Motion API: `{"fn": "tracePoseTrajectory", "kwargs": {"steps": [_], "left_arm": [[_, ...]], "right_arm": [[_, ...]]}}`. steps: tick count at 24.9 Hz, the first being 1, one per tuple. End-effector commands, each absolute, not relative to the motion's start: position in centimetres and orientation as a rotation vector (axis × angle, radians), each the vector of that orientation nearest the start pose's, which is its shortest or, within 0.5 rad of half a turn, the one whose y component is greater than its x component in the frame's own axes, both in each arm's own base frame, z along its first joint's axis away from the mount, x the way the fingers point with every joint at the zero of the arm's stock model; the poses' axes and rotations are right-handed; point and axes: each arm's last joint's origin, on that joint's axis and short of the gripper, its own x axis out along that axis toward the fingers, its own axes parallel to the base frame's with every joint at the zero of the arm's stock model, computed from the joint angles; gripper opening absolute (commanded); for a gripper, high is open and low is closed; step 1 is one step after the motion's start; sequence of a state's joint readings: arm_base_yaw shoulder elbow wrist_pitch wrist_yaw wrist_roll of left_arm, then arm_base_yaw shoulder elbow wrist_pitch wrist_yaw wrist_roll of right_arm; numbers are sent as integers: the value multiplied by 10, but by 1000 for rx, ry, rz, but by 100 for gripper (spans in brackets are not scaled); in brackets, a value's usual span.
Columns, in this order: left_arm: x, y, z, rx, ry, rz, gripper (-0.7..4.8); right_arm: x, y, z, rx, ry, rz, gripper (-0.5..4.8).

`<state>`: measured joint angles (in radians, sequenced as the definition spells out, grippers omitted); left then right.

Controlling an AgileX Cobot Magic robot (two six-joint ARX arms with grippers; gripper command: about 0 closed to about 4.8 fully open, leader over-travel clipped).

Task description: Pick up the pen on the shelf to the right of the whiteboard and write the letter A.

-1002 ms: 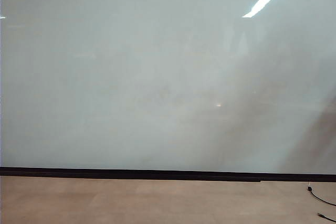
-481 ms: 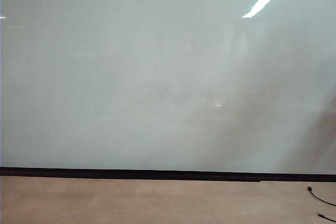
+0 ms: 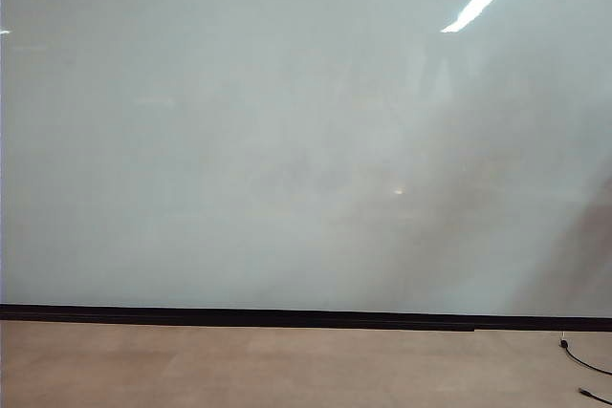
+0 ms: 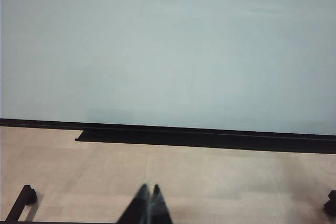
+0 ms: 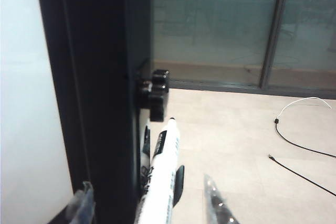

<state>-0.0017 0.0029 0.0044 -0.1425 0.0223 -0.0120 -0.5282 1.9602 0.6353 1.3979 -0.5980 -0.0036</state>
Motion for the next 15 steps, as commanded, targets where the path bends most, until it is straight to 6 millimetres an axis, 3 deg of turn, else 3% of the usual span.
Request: {"fn": "tracePoseTrajectory", "kwargs": {"steps": [1, 15], "left_arm": [[97, -1, 153, -9, 131, -24, -5], [97, -1, 153, -9, 131, -24, -4]], "right_arm": [[293, -153, 133, -41, -65, 64, 260], [294, -153, 132, 0, -58, 48, 260]]}}
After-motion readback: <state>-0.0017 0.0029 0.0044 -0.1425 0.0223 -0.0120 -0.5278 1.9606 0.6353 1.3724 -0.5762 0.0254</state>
